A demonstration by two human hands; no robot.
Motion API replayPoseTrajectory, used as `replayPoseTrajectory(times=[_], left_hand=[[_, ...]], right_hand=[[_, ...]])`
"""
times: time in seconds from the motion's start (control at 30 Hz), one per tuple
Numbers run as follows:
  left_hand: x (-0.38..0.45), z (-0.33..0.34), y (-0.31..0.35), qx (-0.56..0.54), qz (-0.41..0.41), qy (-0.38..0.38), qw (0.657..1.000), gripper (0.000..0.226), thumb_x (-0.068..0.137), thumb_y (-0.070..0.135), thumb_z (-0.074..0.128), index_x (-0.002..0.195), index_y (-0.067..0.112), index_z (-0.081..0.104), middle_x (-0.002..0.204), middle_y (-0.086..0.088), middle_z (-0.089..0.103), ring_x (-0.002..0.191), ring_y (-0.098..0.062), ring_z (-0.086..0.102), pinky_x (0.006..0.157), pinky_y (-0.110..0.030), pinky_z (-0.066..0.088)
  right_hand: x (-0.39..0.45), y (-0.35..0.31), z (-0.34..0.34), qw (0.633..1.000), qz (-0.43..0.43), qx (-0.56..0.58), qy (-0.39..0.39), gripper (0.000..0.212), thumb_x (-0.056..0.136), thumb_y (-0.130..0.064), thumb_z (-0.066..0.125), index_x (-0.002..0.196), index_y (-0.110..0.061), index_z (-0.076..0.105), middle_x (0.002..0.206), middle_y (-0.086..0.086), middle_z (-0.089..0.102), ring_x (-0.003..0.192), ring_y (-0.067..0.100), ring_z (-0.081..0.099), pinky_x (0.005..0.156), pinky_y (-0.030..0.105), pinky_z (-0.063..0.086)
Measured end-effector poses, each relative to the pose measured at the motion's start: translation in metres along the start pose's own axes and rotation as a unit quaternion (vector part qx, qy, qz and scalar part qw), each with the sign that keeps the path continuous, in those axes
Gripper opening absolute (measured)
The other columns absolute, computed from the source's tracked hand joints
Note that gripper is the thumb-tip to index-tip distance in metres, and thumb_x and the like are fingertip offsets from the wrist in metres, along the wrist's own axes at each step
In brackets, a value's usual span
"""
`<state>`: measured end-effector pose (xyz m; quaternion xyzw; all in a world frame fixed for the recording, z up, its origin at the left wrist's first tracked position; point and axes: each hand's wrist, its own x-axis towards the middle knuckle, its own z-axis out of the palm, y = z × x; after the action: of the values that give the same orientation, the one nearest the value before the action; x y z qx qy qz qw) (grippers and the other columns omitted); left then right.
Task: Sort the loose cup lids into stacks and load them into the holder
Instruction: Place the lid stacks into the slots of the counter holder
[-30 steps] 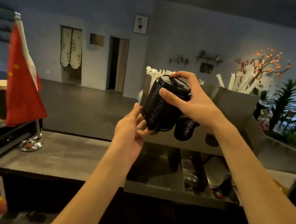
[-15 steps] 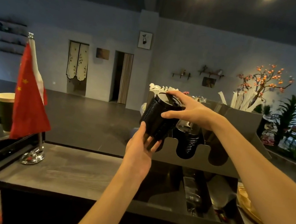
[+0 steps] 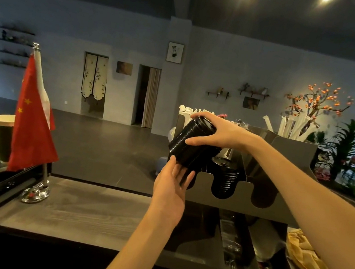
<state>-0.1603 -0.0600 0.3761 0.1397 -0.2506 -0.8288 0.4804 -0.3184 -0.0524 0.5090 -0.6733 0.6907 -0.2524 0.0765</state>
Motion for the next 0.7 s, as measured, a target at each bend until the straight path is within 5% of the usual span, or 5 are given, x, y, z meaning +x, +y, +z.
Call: replayPoseTrajectory(times=[0.33, 0.57, 0.7], left_hand=[[0.002, -0.006, -0.003, 0.027, -0.041, 0.025, 0.998, 0.031, 0.105, 0.015, 0.05, 0.134, 0.007, 0.058, 0.129, -0.024, 0.065, 0.122, -0.036, 0.062, 0.09, -0.044, 0.055], [0.005, -0.011, -0.011, 0.02, -0.035, 0.036, 0.999, 0.042, 0.11, 0.017, 0.03, 0.148, 0.001, 0.04, 0.14, -0.022, 0.057, 0.132, -0.038, 0.054, 0.115, -0.047, 0.04], [0.006, -0.017, -0.016, -0.01, -0.033, 0.033, 0.999, 0.039, 0.109, 0.014, 0.035, 0.143, -0.001, 0.045, 0.132, -0.024, 0.063, 0.123, -0.039, 0.062, 0.11, -0.045, 0.046]], right_hand=[[0.008, 0.006, 0.001, 0.999, -0.001, -0.045, -0.004, 0.075, 0.088, -0.045, 0.077, 0.15, -0.033, 0.038, 0.144, -0.001, 0.046, 0.122, 0.017, 0.047, 0.081, 0.02, 0.048], [0.014, 0.006, 0.005, 0.997, -0.008, -0.08, 0.01, 0.076, 0.088, -0.044, 0.078, 0.15, -0.03, 0.036, 0.144, 0.002, 0.049, 0.116, 0.016, 0.05, 0.072, 0.014, 0.044], [0.02, 0.003, 0.014, 0.993, -0.009, -0.12, 0.008, 0.081, 0.085, -0.05, 0.079, 0.151, -0.031, 0.035, 0.147, 0.004, 0.05, 0.116, 0.018, 0.051, 0.085, 0.025, 0.051]])
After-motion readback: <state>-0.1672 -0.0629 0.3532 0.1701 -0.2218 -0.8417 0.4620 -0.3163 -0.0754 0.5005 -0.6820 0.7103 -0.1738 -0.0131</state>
